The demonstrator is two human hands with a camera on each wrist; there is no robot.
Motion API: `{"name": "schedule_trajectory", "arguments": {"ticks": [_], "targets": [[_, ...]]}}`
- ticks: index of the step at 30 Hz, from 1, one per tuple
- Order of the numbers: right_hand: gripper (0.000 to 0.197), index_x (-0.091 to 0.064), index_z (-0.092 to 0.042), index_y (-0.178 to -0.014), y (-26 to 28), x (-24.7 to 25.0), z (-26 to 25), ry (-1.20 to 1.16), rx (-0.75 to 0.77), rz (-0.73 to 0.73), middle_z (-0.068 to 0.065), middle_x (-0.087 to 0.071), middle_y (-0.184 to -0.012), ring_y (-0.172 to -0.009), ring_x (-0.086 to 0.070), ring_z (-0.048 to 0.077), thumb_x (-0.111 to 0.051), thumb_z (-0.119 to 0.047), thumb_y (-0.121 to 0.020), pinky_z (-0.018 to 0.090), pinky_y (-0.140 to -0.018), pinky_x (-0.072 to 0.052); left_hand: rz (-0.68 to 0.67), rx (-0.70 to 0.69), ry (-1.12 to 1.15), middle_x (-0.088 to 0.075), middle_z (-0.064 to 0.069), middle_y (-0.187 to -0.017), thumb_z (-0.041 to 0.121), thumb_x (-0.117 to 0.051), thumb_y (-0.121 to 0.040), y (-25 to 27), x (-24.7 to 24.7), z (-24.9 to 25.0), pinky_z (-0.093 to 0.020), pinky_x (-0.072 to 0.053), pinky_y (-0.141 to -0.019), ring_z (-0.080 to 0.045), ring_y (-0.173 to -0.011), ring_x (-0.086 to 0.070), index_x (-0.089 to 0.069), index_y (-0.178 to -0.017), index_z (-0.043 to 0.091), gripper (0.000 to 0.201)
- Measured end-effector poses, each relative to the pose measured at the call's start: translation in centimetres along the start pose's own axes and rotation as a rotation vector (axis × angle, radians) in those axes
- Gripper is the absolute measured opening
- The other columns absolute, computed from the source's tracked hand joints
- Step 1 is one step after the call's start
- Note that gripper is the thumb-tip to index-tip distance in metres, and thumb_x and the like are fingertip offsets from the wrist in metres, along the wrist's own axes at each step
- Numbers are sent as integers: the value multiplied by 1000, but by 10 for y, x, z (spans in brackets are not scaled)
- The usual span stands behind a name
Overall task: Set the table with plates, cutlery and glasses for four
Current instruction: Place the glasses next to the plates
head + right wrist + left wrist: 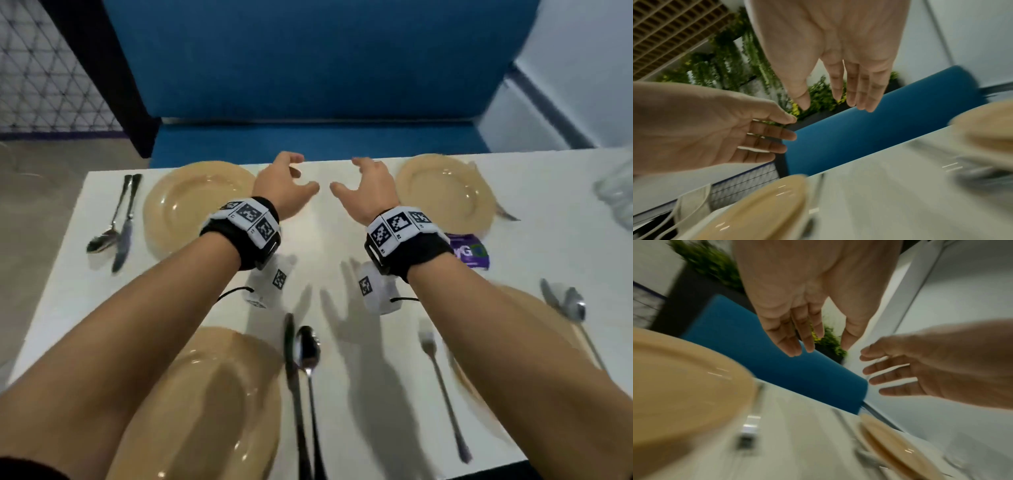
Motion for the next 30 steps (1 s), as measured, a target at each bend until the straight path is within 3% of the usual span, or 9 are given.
{"name": "schedule_trajectory", "arguments": {"ticks": [4,8,12,13,16,19,23,26,30], "targets": [[69,-32,-12,-144,-11,109,116,13,-134,108,11,-39,-144,-134,-36,26,-60,-37,-86,31,-109,-28,-55,-86,13,-52,-1,-135,36,-65,-84,0,-88,99,-26,-38,-97,-19,-122,-50,-37,-140,22,64],[79,-25,-11,-146,-11,202,229,-114,-348,254,13,-36,-146,-135,-36,27,-64,-40,-83,34,-111,-27,-201,-148,95,-44,-1,-144,36,-71,-81,-1,-179,189,-20,-35,-91,-18,-128,-45,-30,-144,24,76],[82,-20,-10,-148,-10,263,339,-222,-501,364,12,-29,-151,-139,-31,25,-64,-36,-84,32,-112,-25,-316,-264,64,-35,-4,-150,30,-74,-79,-7,-274,259,-29,-34,-107,-20,-136,-37,-24,-147,22,85],[82,-20,-10,-148,-9,276,365,-229,-534,376,12,-29,-152,-139,-31,25,-64,-36,-84,31,-112,-25,-335,-285,41,-35,-4,-150,30,-74,-78,-9,-298,274,-27,-32,-108,-20,-136,-36,-23,-147,20,86],[82,-21,-10,-148,-16,312,444,-235,-615,400,13,-32,-150,-137,-34,26,-65,-35,-83,31,-110,-28,-377,-307,8,-38,-2,-148,32,-74,-78,-15,-375,319,-15,-27,-97,-18,-134,-38,-25,-146,19,85],[78,-24,-9,-146,-30,343,520,-210,-661,394,15,-38,-146,-134,-38,28,-64,-33,-84,32,-108,-30,-437,-283,8,-38,-2,-147,32,-76,-76,-21,-459,353,-26,-33,-103,-20,-133,-40,-27,-145,20,85],[75,-28,-9,-143,-46,372,608,-255,-748,404,13,-41,-144,-130,-44,27,-66,-29,-82,32,-104,-34,-494,-194,26,-41,-4,-144,30,-77,-75,-23,-558,380,-27,-36,-101,-21,-129,-44,-27,-145,18,87],[86,-22,-13,-145,-69,381,643,-348,-722,382,9,-39,-145,-131,-43,25,-73,-26,-77,31,-106,-35,-483,-123,80,-41,-5,-144,30,-79,-73,-26,-603,392,-26,-35,-102,-20,-130,-43,-28,-144,16,89],[93,-22,-22,-145,-97,383,657,-505,-587,349,4,-39,-144,-130,-41,19,-78,-11,-71,32,-106,-38,-369,-75,137,-44,-4,-141,35,-83,-67,-29,-633,398,-27,-37,-103,-18,-129,-44,-34,-140,15,90]]}}
Point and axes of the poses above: each hand's wrist, its own y-axis away from the middle knuckle, its own x-axis out of the back of the hand, z = x × y, the point moved 8 cm from there along -y, towards the middle knuckle
